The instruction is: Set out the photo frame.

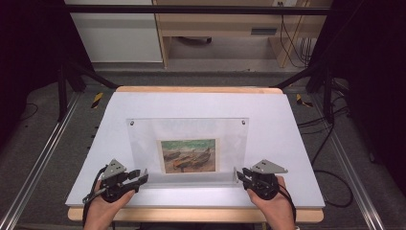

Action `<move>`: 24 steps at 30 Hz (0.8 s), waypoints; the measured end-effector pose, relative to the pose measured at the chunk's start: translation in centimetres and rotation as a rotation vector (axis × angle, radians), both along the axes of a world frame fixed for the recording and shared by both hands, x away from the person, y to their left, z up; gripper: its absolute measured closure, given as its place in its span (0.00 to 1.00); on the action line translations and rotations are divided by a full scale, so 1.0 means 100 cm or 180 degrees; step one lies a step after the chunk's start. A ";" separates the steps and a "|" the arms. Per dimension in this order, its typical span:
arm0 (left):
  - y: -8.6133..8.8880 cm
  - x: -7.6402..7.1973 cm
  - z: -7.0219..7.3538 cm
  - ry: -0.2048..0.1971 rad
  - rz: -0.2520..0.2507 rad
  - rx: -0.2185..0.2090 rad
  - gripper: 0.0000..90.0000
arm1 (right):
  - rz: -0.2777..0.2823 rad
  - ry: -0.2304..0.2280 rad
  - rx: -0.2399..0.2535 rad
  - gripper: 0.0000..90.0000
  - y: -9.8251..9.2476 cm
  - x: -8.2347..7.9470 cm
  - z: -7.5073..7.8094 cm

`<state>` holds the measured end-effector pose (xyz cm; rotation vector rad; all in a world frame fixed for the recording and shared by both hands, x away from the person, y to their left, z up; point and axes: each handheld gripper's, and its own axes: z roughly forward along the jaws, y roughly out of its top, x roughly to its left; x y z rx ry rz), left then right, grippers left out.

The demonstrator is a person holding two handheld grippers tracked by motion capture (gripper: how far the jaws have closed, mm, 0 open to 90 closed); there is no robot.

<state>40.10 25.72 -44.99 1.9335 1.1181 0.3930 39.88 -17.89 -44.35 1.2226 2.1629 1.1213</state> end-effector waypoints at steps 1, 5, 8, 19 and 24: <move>0.000 0.000 0.000 0.0001 0.0000 0.0004 0.64 | -0.0003 0.0003 0.0001 0.81 0.000 0.000 0.000; 0.000 -0.001 -0.001 0.0014 -0.0016 0.0020 0.64 | 0.0013 0.0004 -0.0011 0.81 0.000 -0.001 -0.001; 0.000 -0.002 -0.001 0.0027 -0.0029 0.0021 0.64 | 0.0015 0.0023 -0.0006 0.81 0.000 -0.002 -0.001; -0.001 -0.004 -0.002 0.0047 -0.0054 0.0061 0.64 | 0.0016 0.0061 -0.0014 0.81 0.000 -0.005 -0.002; -0.001 -0.004 -0.003 0.0055 -0.0068 0.0086 0.64 | 0.0011 0.0074 -0.0026 0.81 0.001 -0.007 -0.003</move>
